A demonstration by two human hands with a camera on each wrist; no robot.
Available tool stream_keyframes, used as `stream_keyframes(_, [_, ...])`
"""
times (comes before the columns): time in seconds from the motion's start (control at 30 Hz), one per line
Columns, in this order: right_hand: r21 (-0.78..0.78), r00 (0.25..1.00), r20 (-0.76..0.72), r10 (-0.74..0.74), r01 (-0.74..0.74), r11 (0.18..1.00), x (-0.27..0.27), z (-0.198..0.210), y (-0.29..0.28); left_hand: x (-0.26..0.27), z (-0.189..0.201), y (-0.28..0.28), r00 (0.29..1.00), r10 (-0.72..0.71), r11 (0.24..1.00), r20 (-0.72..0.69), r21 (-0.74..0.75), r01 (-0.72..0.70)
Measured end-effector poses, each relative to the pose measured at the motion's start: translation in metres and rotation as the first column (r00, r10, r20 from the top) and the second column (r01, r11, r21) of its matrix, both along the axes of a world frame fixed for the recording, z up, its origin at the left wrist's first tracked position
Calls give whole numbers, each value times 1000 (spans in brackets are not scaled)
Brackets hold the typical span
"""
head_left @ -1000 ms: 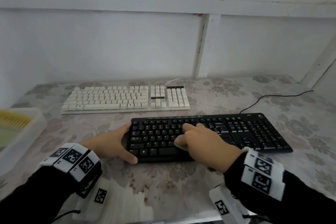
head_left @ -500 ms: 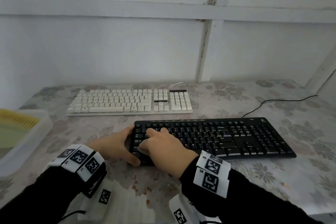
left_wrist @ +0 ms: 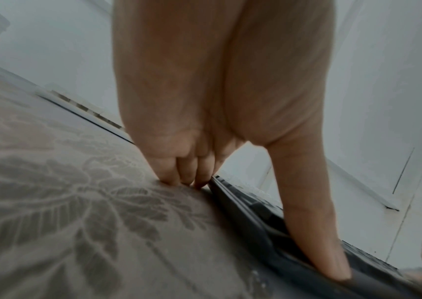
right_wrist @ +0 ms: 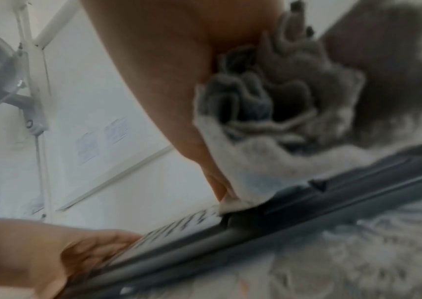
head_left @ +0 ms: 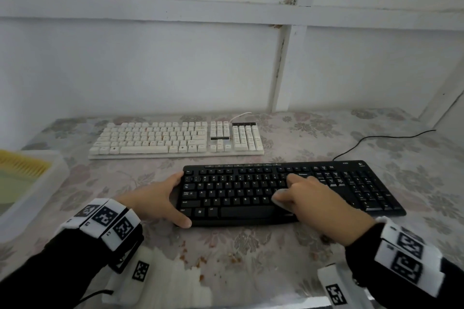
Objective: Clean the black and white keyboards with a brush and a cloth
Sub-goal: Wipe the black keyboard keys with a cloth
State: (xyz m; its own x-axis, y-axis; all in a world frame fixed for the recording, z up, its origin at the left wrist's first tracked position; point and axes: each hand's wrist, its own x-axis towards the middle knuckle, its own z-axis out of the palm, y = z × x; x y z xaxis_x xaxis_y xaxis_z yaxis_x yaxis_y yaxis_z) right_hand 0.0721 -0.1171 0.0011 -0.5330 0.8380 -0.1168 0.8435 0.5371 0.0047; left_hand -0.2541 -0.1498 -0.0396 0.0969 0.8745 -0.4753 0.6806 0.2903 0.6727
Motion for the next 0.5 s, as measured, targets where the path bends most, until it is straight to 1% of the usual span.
stream_keyframes(0.1, [-49,999,19,-26,27,998,10,12,4,1,1,0,1000,0,1000,7,-3,0])
stream_keyframes(0.17, [-47,1000,1,-17,17,999,5,15,6,2,3,0,1000,0,1000,7,-3,0])
stream_keyframes(0.3, [7,990,-139,36,-36,999,-21,5,6,3,3,0,1000,2,1000,-17,-10,-2])
stream_keyframes(0.4, [18,986,-162,39,-36,999,-25,-6,0,1,1,1,1000,3,1000,-29,-5,-3])
stream_keyframes(0.5, [42,991,-136,9,-3,999,-10,-14,-4,2,3,1,1000,-2,1000,-28,-6,1])
